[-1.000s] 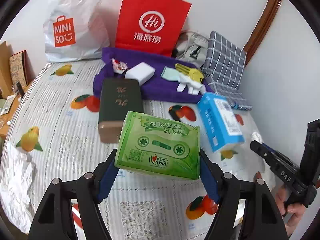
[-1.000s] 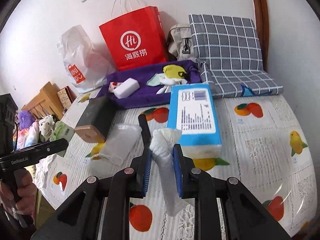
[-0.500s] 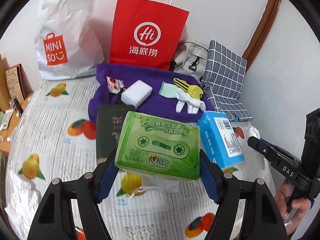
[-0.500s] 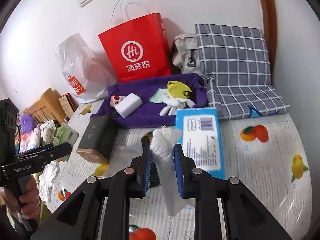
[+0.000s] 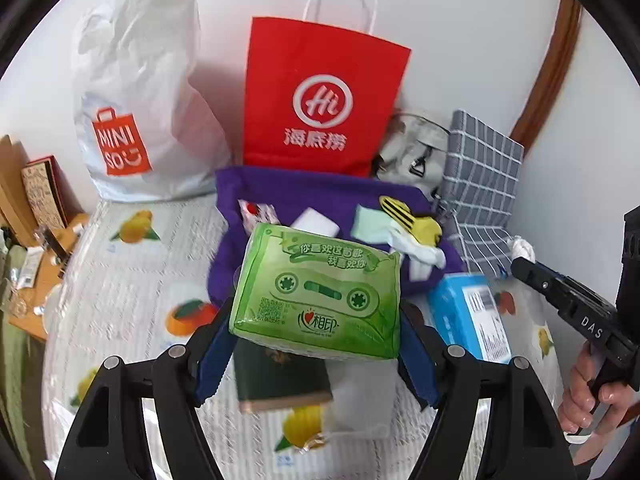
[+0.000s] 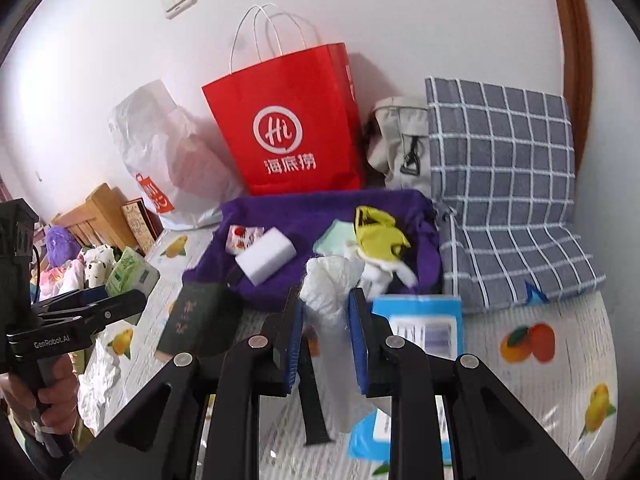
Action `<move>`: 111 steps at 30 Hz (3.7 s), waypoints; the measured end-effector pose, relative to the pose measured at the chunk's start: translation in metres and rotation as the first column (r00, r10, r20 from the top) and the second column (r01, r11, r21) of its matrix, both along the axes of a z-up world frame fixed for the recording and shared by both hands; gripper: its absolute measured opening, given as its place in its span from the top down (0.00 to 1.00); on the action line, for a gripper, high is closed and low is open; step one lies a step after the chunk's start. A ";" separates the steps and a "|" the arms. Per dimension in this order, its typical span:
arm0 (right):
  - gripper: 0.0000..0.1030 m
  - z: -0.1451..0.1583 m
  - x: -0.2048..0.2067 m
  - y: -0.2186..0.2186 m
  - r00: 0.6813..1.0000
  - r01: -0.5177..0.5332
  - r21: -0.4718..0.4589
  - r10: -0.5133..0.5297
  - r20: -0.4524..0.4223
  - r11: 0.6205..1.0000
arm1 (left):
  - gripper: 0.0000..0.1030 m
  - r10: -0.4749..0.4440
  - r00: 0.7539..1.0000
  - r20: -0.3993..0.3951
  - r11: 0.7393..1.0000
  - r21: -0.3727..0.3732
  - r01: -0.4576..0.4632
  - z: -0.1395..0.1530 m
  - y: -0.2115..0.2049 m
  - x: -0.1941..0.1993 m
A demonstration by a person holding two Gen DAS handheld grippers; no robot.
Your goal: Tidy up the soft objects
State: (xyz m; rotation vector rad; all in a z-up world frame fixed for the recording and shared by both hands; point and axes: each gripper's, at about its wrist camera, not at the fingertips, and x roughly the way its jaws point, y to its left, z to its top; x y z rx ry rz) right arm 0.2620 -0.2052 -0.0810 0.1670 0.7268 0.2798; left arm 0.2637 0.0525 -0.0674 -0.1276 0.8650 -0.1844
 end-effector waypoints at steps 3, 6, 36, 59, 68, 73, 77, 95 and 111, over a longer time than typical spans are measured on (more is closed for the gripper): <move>0.77 0.006 0.015 0.001 1.000 -0.005 0.016 0.005 0.007 1.000 | 0.29 0.038 0.999 0.018 0.999 0.038 -0.039 0.008 0.004 0.013; 0.77 0.012 0.029 0.002 1.000 -0.012 0.035 0.012 0.016 0.999 | 0.29 0.050 0.999 0.021 0.999 0.016 -0.050 0.013 0.009 0.025; 0.77 -0.014 0.140 0.026 0.989 -0.132 0.022 0.133 -0.061 0.991 | 0.28 0.084 0.992 -0.094 0.996 -0.030 -0.087 -0.038 -0.006 0.149; 0.77 -0.093 0.176 0.060 0.933 -0.249 -0.100 0.210 -0.293 0.963 | 0.28 0.107 0.963 -0.249 0.990 -0.062 -0.126 -0.098 0.009 0.198; 0.77 -0.105 0.183 0.065 0.927 -0.246 -0.132 0.193 -0.322 0.960 | 0.28 0.083 0.961 -0.264 0.991 -0.083 -0.109 -0.106 0.008 0.201; 0.76 -0.106 0.187 0.070 0.925 -0.243 -0.136 0.187 -0.332 0.960 | 0.28 0.069 0.954 -0.291 0.990 -0.095 -0.101 -0.113 0.005 0.205; 0.65 -0.102 0.186 0.074 0.929 -0.252 -0.153 0.195 -0.315 0.955 | 0.28 0.067 0.950 -0.306 0.989 -0.105 -0.103 -0.115 0.006 0.205; 0.49 -0.068 0.174 0.067 0.966 -0.195 -0.151 0.163 -0.200 0.969 | 0.20 0.055 0.955 -0.290 0.989 -0.115 -0.092 -0.096 0.001 0.196; 0.59 -0.069 0.068 0.050 0.973 -0.167 -0.182 0.131 -0.191 0.969 | 0.20 0.006 0.986 -0.166 0.988 -0.151 -0.031 -0.040 -0.009 0.165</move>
